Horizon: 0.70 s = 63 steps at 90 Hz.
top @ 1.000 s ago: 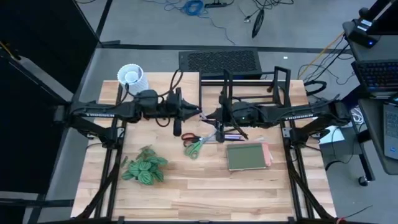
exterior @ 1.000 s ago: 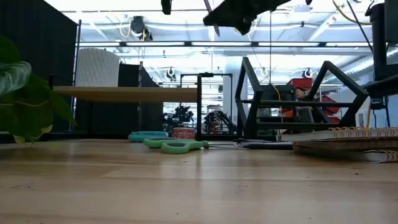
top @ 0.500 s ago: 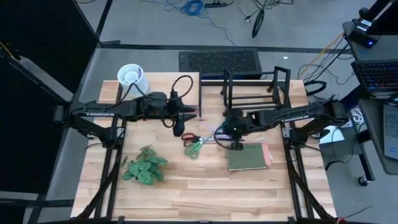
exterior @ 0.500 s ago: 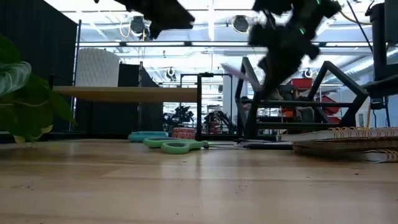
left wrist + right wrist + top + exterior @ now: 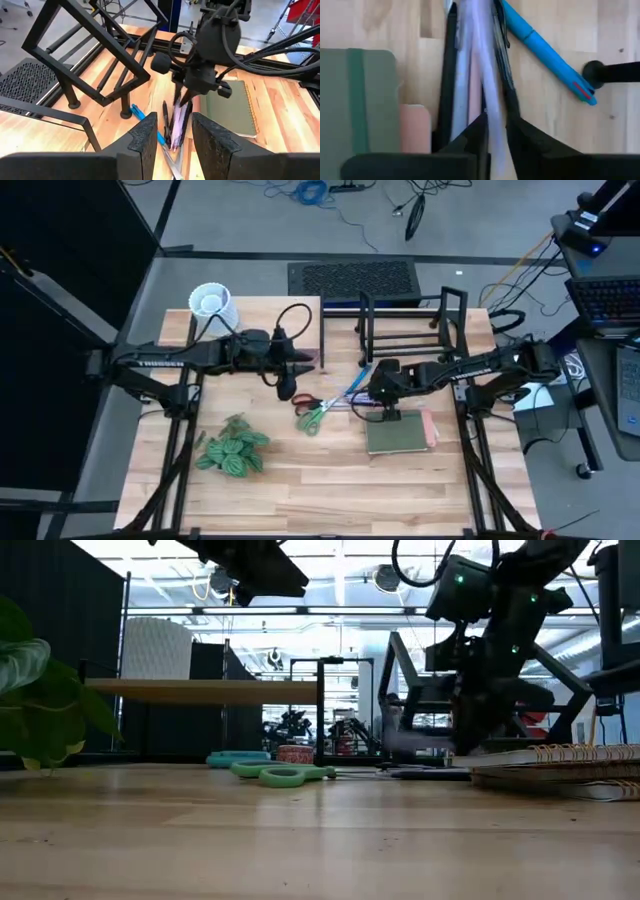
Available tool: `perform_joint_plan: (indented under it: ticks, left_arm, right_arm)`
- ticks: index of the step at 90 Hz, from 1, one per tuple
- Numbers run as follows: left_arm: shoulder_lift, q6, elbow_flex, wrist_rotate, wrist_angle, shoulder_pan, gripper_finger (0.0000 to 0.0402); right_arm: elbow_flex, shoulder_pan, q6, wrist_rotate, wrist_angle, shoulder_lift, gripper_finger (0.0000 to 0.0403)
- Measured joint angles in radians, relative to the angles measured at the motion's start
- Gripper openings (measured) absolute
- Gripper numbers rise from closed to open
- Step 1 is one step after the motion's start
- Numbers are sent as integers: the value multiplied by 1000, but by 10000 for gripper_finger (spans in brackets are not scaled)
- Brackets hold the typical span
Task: Stock shelves
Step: Remove the purple pen from the white pen holder
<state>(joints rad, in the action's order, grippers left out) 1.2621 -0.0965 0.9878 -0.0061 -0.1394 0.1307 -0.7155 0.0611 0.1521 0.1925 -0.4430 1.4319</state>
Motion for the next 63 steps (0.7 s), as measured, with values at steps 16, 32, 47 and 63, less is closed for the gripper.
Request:
perform_joint_plan:
  ticks: [16,32,47,63]
  left_arm:
    - [0,0,0,0,0,0,106]
    - [0,-1,0,1,-1,0,106]
    - [-11,-1,43,2,-58,31,111]
    - [-23,-1,166,0,-217,114,144]
  right_arm:
    - [-2,2,12,-8,32,-4,131]
    - [-51,3,-118,-66,28,-52,194]
    - [-80,2,-204,-121,61,-137,230]
    - [-80,2,-264,-120,89,-185,239]
